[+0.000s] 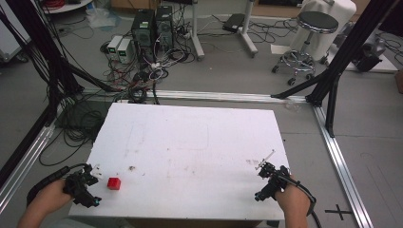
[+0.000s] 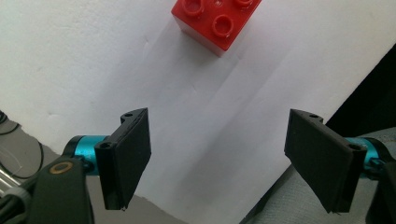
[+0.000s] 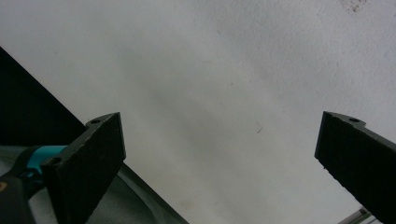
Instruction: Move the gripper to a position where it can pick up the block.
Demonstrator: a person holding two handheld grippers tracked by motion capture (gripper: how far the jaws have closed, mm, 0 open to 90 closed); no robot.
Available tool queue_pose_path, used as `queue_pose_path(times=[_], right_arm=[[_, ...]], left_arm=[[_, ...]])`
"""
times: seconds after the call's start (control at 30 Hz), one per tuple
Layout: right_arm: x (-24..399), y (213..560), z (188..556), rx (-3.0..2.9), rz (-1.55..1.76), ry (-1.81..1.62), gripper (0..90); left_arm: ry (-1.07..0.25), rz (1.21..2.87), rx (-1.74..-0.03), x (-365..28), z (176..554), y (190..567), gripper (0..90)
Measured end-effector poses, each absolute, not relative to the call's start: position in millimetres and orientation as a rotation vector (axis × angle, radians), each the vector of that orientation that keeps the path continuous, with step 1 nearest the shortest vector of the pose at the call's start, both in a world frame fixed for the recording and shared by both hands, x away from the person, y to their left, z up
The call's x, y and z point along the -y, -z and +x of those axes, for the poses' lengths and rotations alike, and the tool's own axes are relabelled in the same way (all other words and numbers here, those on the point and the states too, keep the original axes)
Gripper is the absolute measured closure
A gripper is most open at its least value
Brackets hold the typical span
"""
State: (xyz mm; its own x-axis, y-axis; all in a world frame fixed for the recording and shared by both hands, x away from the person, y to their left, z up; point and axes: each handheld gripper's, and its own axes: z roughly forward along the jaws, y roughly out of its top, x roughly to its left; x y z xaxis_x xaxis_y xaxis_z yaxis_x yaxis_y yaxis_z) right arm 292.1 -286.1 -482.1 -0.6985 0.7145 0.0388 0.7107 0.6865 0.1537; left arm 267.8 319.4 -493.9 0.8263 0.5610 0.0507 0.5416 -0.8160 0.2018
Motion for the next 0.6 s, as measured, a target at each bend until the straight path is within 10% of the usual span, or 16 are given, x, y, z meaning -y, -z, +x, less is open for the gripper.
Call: queue_pose_path(times=[0.6], right_arm=[[288.0, 484.2, 288.0, -2.867, 1.208, -0.265, 0.9]], left_arm=[[-0.179, 2.924, -0.702, -312.6, 274.1, 494.0, 23.1]])
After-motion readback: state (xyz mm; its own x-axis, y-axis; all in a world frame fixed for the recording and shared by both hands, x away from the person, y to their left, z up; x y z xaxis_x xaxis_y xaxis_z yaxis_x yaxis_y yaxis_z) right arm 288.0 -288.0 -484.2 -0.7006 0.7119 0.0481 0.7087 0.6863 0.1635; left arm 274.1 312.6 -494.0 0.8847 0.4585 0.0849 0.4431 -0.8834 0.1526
